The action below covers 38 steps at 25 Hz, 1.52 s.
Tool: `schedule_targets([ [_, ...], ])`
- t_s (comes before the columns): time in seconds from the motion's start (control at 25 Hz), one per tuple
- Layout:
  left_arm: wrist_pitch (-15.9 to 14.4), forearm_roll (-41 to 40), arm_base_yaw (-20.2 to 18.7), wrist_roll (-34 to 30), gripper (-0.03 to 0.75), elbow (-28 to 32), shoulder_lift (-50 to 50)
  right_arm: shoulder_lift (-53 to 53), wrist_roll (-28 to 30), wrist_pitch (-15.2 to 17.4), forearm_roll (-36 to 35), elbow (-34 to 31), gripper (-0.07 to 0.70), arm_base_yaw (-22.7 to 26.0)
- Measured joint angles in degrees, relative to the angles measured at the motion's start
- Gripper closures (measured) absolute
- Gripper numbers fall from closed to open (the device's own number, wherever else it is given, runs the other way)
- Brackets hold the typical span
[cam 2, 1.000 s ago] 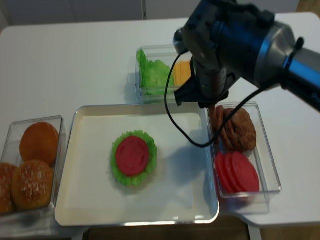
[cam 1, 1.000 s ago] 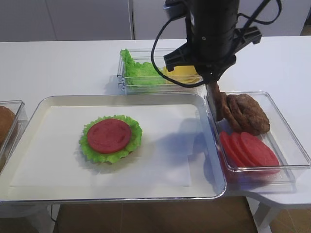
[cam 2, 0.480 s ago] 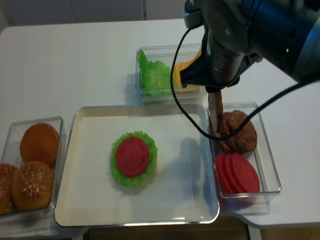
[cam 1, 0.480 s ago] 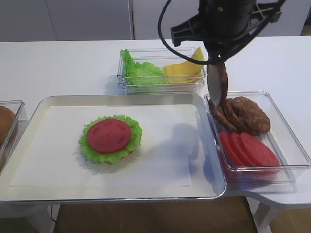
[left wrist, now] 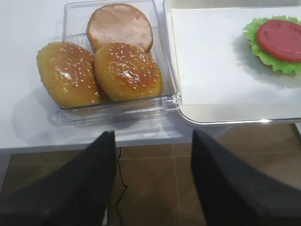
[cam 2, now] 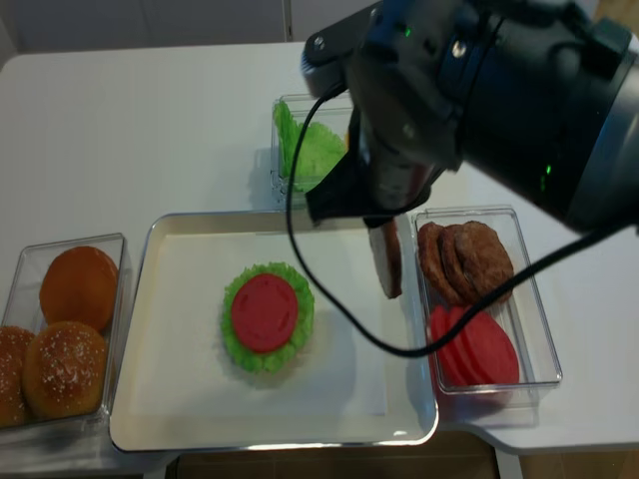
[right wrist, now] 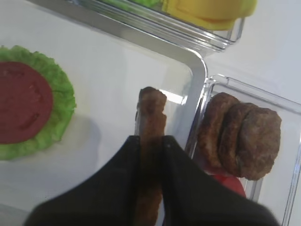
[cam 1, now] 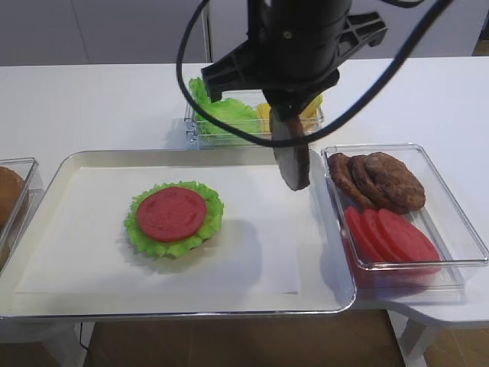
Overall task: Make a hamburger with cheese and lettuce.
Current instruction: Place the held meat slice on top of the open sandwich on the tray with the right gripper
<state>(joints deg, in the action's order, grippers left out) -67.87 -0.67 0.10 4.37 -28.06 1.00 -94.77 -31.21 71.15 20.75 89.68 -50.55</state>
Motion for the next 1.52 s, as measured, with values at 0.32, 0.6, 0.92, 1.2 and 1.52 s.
schedule_targets([
  [0.32, 0.0, 0.0, 0.0, 0.0, 0.334, 0.0, 0.0, 0.0, -2.33, -0.36, 2.48, 0.0, 0.535, -5.49],
  [0.6, 0.0, 0.0, 0.0, 0.0, 0.334, 0.0, 0.0, -5.41, -1.56, 0.1, 3.61, 7.16, 0.535, -6.77],
  [0.92, 0.0, 0.0, 0.0, 0.0, 0.334, 0.0, 0.0, -13.2, 3.55, 0.1, 3.61, 17.28, 0.535, -6.88],
  [1.2, 0.0, 0.0, 0.0, 0.0, 0.334, 0.0, 0.0, -17.71, 5.41, 0.1, 2.12, 19.14, 0.535, -7.13],
  [1.52, 0.0, 0.0, 0.0, 0.0, 0.334, 0.0, 0.0, -20.41, 5.64, 0.1, 3.78, 19.31, 0.535, -9.38],
])
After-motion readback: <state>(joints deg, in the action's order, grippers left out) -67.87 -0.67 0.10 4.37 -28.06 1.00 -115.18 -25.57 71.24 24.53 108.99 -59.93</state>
